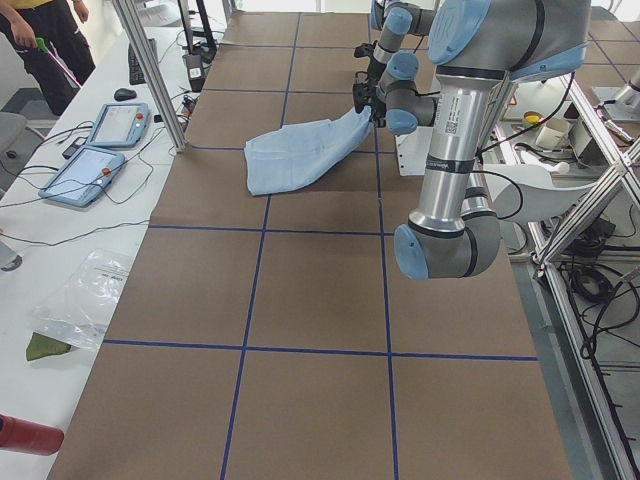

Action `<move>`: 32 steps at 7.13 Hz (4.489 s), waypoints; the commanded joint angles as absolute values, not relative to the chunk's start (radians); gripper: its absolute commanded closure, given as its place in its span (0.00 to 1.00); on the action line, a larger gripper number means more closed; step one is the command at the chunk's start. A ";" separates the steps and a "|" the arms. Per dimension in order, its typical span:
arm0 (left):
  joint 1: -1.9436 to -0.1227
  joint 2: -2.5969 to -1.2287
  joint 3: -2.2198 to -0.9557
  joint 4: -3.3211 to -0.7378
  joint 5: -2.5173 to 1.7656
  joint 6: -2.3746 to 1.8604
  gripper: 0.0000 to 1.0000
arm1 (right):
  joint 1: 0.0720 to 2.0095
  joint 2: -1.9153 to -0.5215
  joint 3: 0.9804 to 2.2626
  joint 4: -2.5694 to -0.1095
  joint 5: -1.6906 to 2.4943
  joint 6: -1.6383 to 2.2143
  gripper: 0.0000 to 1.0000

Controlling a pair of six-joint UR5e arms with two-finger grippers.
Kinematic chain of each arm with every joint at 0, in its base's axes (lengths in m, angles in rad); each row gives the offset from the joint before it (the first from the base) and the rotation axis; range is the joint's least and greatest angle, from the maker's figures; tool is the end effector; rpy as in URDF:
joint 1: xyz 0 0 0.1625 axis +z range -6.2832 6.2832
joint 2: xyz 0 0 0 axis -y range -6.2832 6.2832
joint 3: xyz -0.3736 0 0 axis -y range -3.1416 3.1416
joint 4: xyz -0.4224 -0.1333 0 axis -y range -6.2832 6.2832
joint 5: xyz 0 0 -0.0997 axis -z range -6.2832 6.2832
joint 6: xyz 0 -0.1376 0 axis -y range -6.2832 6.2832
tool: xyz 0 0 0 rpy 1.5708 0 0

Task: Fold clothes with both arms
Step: 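Grasp the near edge of the shirt with both grippers, then lift the near edge with both grippers and fold it toward the collar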

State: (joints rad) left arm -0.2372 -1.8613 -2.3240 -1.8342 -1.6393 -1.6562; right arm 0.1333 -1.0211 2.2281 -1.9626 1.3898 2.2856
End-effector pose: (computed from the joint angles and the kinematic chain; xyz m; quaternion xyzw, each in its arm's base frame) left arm 0.4355 -0.2327 0.0949 0.0190 0.6080 -0.1069 0.7865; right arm -0.4868 -0.2248 0.1066 -0.0337 -0.4020 0.4089 0.8186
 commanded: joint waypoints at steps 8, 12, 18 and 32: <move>-0.449 -1.885 -2.194 -1.678 -1.641 -1.546 1.00 | 0.293 -0.766 1.845 -1.811 1.252 1.967 1.00; -0.573 -2.006 -1.950 -1.684 -1.632 -1.432 1.00 | 0.399 -0.672 1.536 -1.588 1.255 1.835 1.00; -0.634 -2.112 -1.611 -1.881 -1.611 -1.348 1.00 | 0.431 -0.611 1.350 -1.526 1.262 1.778 1.00; -0.781 -2.094 -1.532 -2.075 -1.791 -0.976 0.00 | 0.578 -0.575 1.231 -1.394 1.548 1.474 0.00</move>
